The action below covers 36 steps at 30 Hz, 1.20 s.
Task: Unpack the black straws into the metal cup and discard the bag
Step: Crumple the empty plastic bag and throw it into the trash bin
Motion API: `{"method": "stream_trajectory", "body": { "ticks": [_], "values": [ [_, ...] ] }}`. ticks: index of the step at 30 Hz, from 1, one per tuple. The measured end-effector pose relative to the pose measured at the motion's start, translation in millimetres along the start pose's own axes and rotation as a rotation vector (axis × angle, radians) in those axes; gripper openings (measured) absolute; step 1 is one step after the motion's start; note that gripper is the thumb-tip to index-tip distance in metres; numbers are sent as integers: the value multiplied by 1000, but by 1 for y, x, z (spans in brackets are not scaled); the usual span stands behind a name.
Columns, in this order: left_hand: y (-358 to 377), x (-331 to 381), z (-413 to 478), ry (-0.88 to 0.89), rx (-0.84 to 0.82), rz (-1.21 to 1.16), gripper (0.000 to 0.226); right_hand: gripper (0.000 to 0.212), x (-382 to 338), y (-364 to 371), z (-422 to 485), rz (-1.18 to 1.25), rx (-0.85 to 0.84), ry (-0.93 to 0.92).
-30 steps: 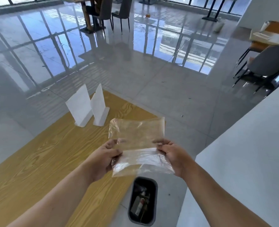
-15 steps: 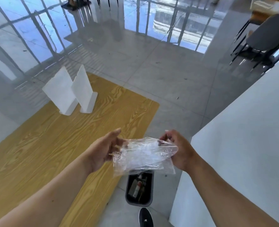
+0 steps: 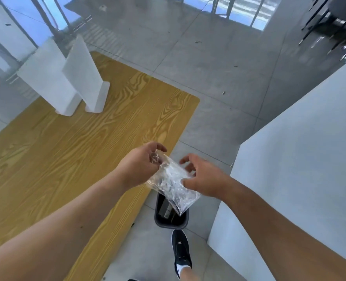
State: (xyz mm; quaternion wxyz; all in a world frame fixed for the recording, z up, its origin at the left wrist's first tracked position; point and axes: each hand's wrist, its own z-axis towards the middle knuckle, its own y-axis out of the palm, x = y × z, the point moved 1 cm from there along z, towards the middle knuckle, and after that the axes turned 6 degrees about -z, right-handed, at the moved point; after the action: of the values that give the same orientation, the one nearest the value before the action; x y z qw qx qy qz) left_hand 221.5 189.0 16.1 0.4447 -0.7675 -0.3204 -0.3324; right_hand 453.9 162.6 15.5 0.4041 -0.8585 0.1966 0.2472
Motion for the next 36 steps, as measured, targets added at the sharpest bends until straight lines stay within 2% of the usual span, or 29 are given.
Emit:
{"method": "stream_trajectory", "body": {
  "ticks": [3,5,8,14,18,24,31,34,36],
  "values": [
    [6,-2,8,28,26,72,37,83,-5,18,7,-27,9,-86],
    [8,-6,13,66,58,133,38,90,-7,28,11,-63,41,-146],
    [9,-27,21,90,86,259,57,83,-2,37,16,-100,117,-153],
    [20,-88,32,-139,55,527,104,67,20,50,19,-121,151,-162],
    [38,-114,39,-142,101,609,105,48,43,60,24,-147,122,-89],
    [46,-125,63,-98,278,695,101,49,87,92,40,-271,173,77],
    [48,-129,67,2,265,746,96,69,119,143,75,-445,-193,204],
    [47,-129,69,114,199,795,85,69,117,160,90,-449,-257,222],
    [47,-129,70,120,194,801,85,63,116,169,101,-450,-277,224]
  ]
}}
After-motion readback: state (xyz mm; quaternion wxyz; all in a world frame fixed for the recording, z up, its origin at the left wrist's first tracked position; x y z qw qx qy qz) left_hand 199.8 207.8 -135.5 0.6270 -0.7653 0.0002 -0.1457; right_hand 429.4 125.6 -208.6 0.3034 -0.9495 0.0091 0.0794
